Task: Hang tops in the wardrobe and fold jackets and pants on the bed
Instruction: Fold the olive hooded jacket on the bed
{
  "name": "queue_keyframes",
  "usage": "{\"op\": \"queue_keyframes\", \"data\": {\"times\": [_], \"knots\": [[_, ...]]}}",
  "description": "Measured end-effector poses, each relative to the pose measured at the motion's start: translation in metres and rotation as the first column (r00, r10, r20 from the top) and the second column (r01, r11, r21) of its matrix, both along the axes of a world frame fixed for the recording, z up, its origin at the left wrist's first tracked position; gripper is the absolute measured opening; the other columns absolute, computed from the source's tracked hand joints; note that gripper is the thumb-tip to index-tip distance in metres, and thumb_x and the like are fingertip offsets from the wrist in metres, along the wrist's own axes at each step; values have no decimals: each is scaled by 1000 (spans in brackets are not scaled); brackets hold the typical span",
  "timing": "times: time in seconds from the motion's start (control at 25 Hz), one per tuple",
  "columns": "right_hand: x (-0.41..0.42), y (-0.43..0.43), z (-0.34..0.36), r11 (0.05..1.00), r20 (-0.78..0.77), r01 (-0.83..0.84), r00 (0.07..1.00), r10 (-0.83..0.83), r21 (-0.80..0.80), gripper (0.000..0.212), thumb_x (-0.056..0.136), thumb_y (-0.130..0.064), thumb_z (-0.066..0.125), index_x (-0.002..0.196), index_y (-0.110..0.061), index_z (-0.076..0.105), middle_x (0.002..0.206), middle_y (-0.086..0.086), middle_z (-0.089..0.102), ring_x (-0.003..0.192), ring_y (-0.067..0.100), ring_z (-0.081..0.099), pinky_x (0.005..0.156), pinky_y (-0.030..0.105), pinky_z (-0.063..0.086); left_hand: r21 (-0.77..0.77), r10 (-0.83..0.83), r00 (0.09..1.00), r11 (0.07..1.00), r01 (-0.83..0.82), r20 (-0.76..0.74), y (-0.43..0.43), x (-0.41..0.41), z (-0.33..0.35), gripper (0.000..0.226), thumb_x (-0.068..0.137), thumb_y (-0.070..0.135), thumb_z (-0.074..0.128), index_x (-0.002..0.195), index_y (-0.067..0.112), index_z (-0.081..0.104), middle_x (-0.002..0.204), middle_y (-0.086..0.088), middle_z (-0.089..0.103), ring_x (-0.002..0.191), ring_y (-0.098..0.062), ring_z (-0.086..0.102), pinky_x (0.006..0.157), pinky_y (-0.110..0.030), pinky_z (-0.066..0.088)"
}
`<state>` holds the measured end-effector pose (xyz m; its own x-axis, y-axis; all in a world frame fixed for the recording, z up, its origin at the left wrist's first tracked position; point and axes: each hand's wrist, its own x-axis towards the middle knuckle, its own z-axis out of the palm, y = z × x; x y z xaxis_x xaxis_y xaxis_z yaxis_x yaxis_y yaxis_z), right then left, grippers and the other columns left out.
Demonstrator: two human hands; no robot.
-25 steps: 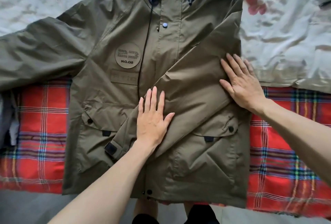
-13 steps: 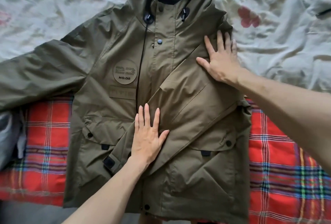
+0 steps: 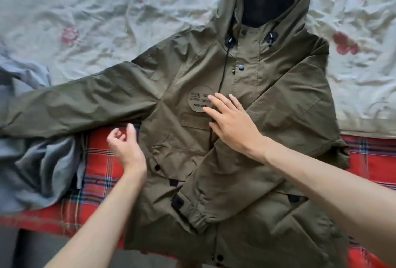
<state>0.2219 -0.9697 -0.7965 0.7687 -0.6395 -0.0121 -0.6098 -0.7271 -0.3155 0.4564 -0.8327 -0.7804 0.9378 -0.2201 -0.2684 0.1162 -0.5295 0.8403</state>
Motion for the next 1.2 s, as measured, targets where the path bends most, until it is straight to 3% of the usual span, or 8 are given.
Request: {"op": "queue_keyframes", "data": {"times": [0.32,0.6,0.76,0.88,0.96,1.04,1.12,1.2], "knots": [[192,-22,-9,948,-380,258,909,-173,187,83,94,-67,37,159,-25,7,162,27,-4,150,43,-3,122,52,2,-255,216,618,772,-582,-756,-29,153,13,27,90,37,69,109,18,68,113,-5,72,105,-22,68,100,-37,52],[211,-39,1,793,-412,420,880,-237,441,95,83,-71,57,157,-36,10,164,20,-1,151,36,2,122,46,7,-430,296,856,766,-478,-425,-32,170,72,25,86,16,75,106,18,61,115,-2,72,102,-16,71,89,-34,57],[148,-60,64,192,15,166,716,-698,967,55,97,-45,55,148,-29,43,151,1,45,138,14,43,119,38,27,-635,-155,987,759,148,45,-39,104,130,11,90,11,70,95,21,69,105,11,74,104,-11,68,95,-27,51],[45,-59,99,-106,6,-176,542,-841,979,58,101,-58,31,148,-27,43,150,7,48,138,23,46,118,45,29,-5,-751,286,353,936,596,-8,32,124,12,88,16,67,99,14,70,104,2,73,105,-19,66,97,-25,44],[-32,-36,100,-287,-72,-346,522,-850,893,74,100,-67,20,158,-21,19,161,19,16,150,33,15,123,49,2,410,-885,-202,-14,912,419,23,4,84,48,77,13,63,125,16,59,136,-6,58,132,-22,48,115,-32,30],[-88,-17,100,-401,-136,-438,521,-843,805,79,100,-67,3,158,-13,6,160,21,0,151,37,4,120,49,-7,327,-973,80,150,933,218,43,-8,49,61,76,6,60,134,24,53,148,2,46,139,-16,40,118,-34,29],[-112,-4,93,-395,-216,-362,443,-870,845,79,103,-59,8,148,-4,40,154,25,32,141,34,39,116,46,29,44,-674,711,719,694,-200,34,-14,41,40,89,8,62,125,26,56,139,-1,55,122,-16,55,110,-36,41],[-130,5,80,-355,-344,15,289,-893,935,65,95,-62,38,115,-10,72,121,14,68,101,25,70,83,38,57,-80,-158,687,986,144,-710,4,-10,32,42,99,25,57,138,12,48,140,-14,53,121,-25,57,106,-37,43]]}}
